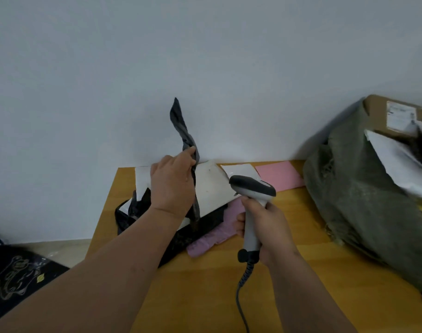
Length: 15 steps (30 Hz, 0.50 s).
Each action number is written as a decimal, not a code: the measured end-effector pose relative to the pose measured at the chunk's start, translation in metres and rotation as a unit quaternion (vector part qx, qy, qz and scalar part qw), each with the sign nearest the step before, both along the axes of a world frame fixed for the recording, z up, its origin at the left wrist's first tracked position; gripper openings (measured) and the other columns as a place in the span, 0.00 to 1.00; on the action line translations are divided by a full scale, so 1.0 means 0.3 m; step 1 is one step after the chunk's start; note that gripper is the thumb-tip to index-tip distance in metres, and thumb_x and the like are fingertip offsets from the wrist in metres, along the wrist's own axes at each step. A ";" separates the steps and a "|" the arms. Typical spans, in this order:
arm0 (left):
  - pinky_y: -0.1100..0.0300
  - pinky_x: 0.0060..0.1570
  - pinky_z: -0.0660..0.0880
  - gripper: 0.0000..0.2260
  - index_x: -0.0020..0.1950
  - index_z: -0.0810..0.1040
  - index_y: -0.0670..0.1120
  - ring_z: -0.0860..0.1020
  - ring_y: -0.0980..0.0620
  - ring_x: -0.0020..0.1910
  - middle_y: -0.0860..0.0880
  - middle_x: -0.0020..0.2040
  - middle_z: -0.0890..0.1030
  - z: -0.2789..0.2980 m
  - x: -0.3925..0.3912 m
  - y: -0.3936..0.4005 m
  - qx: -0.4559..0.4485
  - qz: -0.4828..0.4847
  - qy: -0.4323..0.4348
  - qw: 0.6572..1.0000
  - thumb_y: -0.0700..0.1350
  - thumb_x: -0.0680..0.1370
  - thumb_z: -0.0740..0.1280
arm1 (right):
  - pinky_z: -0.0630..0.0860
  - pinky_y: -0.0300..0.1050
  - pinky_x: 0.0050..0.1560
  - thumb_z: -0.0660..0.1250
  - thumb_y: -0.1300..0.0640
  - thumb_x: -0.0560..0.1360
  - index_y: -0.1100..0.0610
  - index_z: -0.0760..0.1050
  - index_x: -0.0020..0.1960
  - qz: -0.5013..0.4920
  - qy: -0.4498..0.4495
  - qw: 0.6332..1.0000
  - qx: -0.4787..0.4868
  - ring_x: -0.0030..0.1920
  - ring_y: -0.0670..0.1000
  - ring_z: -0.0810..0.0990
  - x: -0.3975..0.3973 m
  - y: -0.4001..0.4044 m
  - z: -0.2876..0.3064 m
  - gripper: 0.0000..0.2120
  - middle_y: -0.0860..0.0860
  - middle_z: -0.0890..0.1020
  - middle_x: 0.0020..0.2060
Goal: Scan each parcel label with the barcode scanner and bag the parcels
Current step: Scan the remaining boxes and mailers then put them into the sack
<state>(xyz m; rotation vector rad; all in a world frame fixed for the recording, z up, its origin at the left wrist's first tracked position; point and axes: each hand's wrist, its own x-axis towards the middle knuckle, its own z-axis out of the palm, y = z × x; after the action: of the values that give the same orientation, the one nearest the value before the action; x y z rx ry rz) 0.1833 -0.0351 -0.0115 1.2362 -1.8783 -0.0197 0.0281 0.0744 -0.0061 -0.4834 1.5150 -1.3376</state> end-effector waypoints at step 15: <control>0.57 0.58 0.72 0.14 0.64 0.75 0.51 0.75 0.49 0.59 0.50 0.62 0.77 -0.222 -0.393 0.305 0.310 -0.144 -0.213 0.915 0.42 0.81 0.59 | 0.78 0.45 0.34 0.68 0.54 0.79 0.61 0.77 0.49 -0.052 0.003 0.998 0.038 0.31 0.52 0.81 -0.383 0.159 -0.002 0.09 0.55 0.81 0.34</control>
<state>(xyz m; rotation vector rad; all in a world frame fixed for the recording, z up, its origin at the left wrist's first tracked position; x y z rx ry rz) 0.0655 0.0562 -0.0779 1.4386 -2.5435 -0.5893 -0.0867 0.1222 -0.0067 -0.3657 1.6088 -1.3532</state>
